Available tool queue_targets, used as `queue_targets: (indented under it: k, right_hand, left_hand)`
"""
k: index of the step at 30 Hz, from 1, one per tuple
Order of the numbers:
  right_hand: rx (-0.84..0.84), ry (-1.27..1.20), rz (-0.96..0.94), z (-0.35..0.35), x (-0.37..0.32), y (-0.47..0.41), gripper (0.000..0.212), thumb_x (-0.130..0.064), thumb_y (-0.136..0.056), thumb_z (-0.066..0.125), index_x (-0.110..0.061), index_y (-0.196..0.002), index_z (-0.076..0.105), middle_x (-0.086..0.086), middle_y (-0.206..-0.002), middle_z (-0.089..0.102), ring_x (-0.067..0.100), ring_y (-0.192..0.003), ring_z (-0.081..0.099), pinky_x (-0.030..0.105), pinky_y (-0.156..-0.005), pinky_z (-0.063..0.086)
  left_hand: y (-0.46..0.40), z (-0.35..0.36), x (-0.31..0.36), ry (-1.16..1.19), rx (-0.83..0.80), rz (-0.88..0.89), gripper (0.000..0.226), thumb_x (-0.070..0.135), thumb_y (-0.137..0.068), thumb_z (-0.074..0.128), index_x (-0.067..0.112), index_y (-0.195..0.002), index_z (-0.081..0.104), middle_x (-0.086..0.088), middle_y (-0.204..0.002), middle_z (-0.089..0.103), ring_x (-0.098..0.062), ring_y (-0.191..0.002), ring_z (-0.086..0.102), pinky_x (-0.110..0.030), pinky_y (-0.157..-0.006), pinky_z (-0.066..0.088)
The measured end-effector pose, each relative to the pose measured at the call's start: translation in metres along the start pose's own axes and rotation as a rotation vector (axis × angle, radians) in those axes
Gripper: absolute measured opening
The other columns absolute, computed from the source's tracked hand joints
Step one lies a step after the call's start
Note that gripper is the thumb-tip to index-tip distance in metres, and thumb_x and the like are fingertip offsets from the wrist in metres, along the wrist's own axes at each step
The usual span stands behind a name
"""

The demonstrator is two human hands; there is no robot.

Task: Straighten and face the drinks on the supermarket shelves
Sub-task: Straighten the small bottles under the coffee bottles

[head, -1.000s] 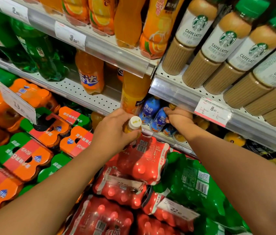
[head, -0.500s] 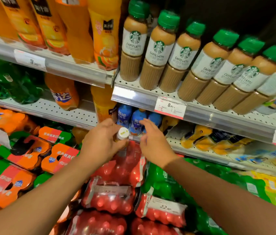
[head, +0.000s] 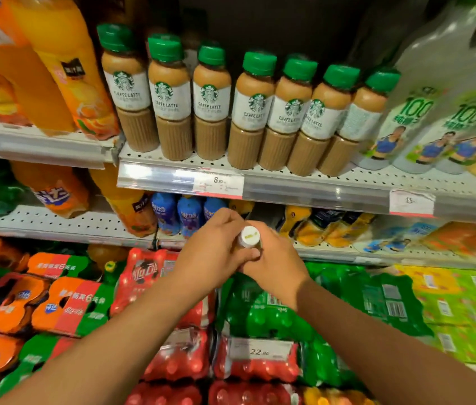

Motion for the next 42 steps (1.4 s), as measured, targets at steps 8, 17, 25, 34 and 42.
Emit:
queue_targets:
  k: [8,17,25,34,42]
  right_hand:
    - [0.134,-0.005,0.053,-0.051,0.062,-0.012,0.059,-0.040,-0.074,0.080,-0.037,-0.124,0.049,-0.008,-0.116,0.059,0.013,-0.105,0.060,0.032,-0.089,0.051]
    - [0.175,0.044,-0.007,-0.067,0.074,-0.053,0.040,-0.025,-0.077,0.080,-0.025,-0.107,0.053,0.001,-0.102,0.065,0.018,-0.094,0.062,0.030,-0.084,0.047]
    - [0.192,0.079,0.066,-0.049,0.090,-0.087,0.039,-0.027,-0.076,0.080,-0.018,-0.105,0.055,0.001,-0.094,0.064,0.021,-0.090,0.062,0.031,-0.077,0.049]
    - [0.183,0.146,0.193,-0.040,0.106,-0.113,0.027,-0.045,-0.081,0.072,-0.021,-0.076,0.061,0.000,-0.071,0.059,0.017,-0.065,0.057,0.024,-0.056,0.043]
    - [0.231,0.151,0.185,-0.041,0.110,-0.116,0.031,-0.049,-0.078,0.073,-0.029,-0.066,0.053,-0.011,-0.063,0.052,0.001,-0.054,0.052,0.017,-0.047,0.037]
  left_hand:
    - [-0.020,-0.015,-0.023,-0.659,0.078,0.119,0.079,0.014,-0.074,0.067,0.006,-0.146,0.034,-0.021,-0.154,0.026,-0.042,-0.142,0.020,-0.058,-0.111,0.022]
    - [-0.021,0.000,-0.045,-0.786,0.096,0.064,0.105,0.015,-0.065,0.072,0.013,-0.153,0.014,-0.016,-0.161,0.009,-0.037,-0.147,0.004,-0.058,-0.115,0.012]
    - [-0.021,0.002,-0.048,-0.762,0.153,0.079,0.103,0.007,-0.067,0.065,0.015,-0.153,0.010,-0.014,-0.161,0.006,-0.035,-0.148,-0.001,-0.055,-0.116,0.003]
    - [-0.023,0.005,-0.050,-0.770,0.241,0.124,0.104,0.001,-0.063,0.063,0.015,-0.153,0.011,-0.013,-0.161,0.009,-0.035,-0.147,0.002,-0.054,-0.116,0.000]
    - [-0.024,0.006,-0.051,-0.767,0.276,0.136,0.101,0.001,-0.064,0.058,0.013,-0.153,0.014,-0.014,-0.160,0.010,-0.037,-0.147,0.003,-0.056,-0.116,0.001]
Point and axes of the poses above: each hand's wrist, its own y-axis away from the middle knuckle, its own z-axis out of the palm, x = y × z, the point moved 9 cm from there along -y, towards the middle knuckle
